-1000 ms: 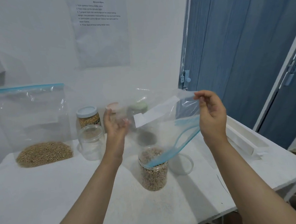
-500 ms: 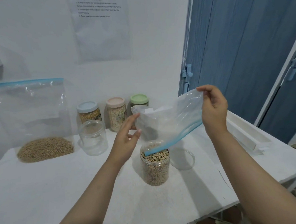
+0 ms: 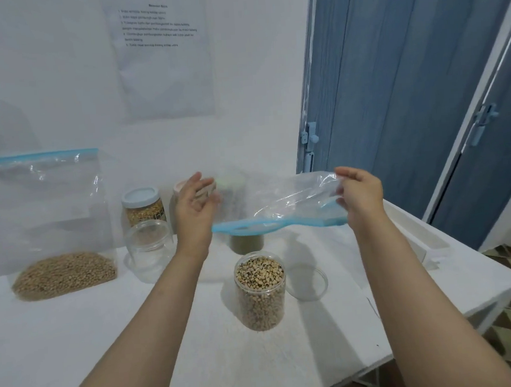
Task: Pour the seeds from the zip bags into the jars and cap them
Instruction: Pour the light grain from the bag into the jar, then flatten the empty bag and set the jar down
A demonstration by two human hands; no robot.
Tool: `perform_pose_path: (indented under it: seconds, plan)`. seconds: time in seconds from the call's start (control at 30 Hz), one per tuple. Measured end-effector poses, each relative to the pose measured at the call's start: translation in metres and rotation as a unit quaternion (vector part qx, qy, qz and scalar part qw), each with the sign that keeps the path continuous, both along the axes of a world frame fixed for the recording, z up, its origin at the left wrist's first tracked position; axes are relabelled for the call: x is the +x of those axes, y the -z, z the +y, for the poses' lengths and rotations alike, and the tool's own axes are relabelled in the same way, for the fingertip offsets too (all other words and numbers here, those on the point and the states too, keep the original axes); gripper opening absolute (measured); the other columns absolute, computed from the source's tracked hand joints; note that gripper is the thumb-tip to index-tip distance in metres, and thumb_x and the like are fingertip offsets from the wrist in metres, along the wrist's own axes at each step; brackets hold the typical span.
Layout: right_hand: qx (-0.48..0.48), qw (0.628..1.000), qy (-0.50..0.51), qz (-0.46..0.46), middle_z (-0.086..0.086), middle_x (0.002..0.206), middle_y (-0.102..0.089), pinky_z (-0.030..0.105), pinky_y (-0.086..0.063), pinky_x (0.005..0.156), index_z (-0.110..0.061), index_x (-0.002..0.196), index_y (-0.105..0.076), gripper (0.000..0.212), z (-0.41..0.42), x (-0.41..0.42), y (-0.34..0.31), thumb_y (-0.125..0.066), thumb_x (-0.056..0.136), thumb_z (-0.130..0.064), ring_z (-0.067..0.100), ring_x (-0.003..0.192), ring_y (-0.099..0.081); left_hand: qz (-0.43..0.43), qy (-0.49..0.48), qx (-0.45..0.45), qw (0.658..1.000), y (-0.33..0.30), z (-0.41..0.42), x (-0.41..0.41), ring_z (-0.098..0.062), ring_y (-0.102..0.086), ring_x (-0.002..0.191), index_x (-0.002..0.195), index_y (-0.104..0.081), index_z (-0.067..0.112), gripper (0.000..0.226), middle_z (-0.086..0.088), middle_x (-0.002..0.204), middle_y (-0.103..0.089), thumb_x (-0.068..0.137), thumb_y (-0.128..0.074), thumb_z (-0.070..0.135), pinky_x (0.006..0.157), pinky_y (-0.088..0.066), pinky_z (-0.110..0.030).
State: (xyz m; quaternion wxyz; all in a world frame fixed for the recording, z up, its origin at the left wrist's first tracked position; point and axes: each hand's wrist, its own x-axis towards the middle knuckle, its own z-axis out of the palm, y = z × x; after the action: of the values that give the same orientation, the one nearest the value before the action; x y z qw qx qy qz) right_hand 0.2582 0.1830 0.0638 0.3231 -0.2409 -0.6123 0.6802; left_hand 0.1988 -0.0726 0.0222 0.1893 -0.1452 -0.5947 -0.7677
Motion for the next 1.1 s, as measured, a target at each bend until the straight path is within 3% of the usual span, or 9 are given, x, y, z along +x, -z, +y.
perform_pose_path:
  seconds: [0.1,0.23,0.33,0.47,0.53,0.63,0.77,0.93,1.1]
  plan:
    - [-0.067,0.997,0.002,0.026,0.008,0.107,-0.059,0.016,-0.046,0.047,-0.012,0.111,-0.065,0.041,0.004,0.011,-0.001,-0.044,0.088,0.014,0.014,0.063,-0.051,-0.011,0.044,0.017,0.999,-0.009,0.002,-0.002,-0.016,-0.065,0.099,0.102,-0.069,0.021,0.031,0.008,0.119,-0.069,0.093,-0.058,-0.007,0.08,-0.052,-0.015]
    - [-0.055,0.997,0.007,0.053,0.001,0.127,-0.053,0.015,-0.051,0.06,-0.019,0.113,-0.063,0.038,0.007,0.034,-0.006,-0.05,0.092,0.009,0.014,0.081,-0.059,0.041,0.066,-0.083,0.994,-0.022,0.011,0.008,0.007,-0.064,0.092,0.105,-0.065,0.014,0.028,0.004,0.112,-0.067,0.094,-0.056,-0.01,0.082,-0.048,-0.01]
    - [-0.038,0.988,-0.036,0.148,0.0,0.117,-0.062,0.019,-0.052,0.067,-0.02,0.104,-0.065,0.022,0.003,0.054,-0.013,-0.053,0.099,-0.003,0.018,0.095,-0.06,0.054,0.016,-0.117,0.991,-0.026,0.016,0.015,0.019,-0.06,0.08,0.102,-0.067,0.011,0.014,0.013,0.094,-0.066,0.1,-0.054,0.007,0.074,-0.042,-0.002]
    - [0.061,0.959,-0.091,0.262,-0.001,0.134,-0.061,0.038,-0.046,0.107,-0.026,0.126,-0.057,0.03,0.002,0.079,-0.013,-0.051,0.1,-0.04,0.016,0.125,-0.056,0.085,-0.03,-0.124,0.988,-0.033,0.027,0.02,0.01,-0.063,0.086,0.098,-0.065,0.026,0.014,0.016,0.088,-0.071,0.103,-0.052,0.022,0.076,-0.043,-0.007]
    - [0.197,0.944,-0.092,0.249,-0.005,0.148,-0.048,0.049,-0.033,0.117,-0.031,0.141,-0.046,0.047,0.009,0.085,-0.008,-0.047,0.099,-0.052,0.017,0.139,-0.043,0.09,-0.033,-0.101,0.99,-0.038,0.037,0.019,-0.002,-0.066,0.085,0.099,-0.06,0.031,0.008,0.012,0.08,-0.071,0.102,-0.053,0.031,0.079,-0.047,-0.017]
    - [0.243,0.933,-0.107,0.243,-0.01,0.158,-0.033,0.058,-0.024,0.119,-0.033,0.152,-0.033,0.052,0.026,0.089,-0.004,-0.04,0.102,-0.045,0.018,0.148,-0.028,0.083,-0.025,-0.072,0.994,-0.042,0.057,0.018,-0.011,-0.069,0.07,0.099,-0.052,0.035,0.005,0.01,0.072,-0.068,0.102,-0.054,0.032,0.076,-0.054,-0.034]
    - [0.218,0.941,-0.1,0.238,-0.018,0.158,-0.031,0.033,-0.027,0.118,-0.035,0.149,-0.035,0.048,0.059,0.094,-0.003,-0.032,0.101,-0.033,0.003,0.148,-0.024,0.055,-0.011,-0.054,0.997,-0.037,0.094,0.02,-0.008,-0.059,0.052,0.105,-0.051,0.025,0.012,0.004,0.074,-0.062,0.102,-0.049,0.014,0.058,-0.052,-0.025]
    - [0.164,0.974,-0.092,0.126,-0.02,0.154,-0.035,0.023,-0.037,0.105,-0.039,0.139,-0.048,0.067,0.126,0.077,0.011,-0.043,0.075,-0.02,-0.002,0.139,-0.034,-0.066,0.003,-0.09,0.994,-0.01,0.16,0.0,-0.015,-0.054,0.058,0.098,-0.052,0.02,0.021,-0.003,0.078,-0.062,0.097,-0.044,0.001,0.053,-0.045,-0.02]
    - [0.213,0.967,-0.124,-0.063,-0.004,0.138,-0.054,0.029,-0.045,0.101,-0.028,0.123,-0.062,0.043,0.211,0.032,0.046,-0.052,0.091,0.0,0.011,0.12,-0.054,-0.148,-0.035,-0.182,0.971,0.038,0.225,-0.042,-0.03,-0.061,0.078,0.102,-0.051,0.015,0.008,-0.005,0.088,-0.065,0.098,-0.047,0.01,0.073,-0.055,-0.04]
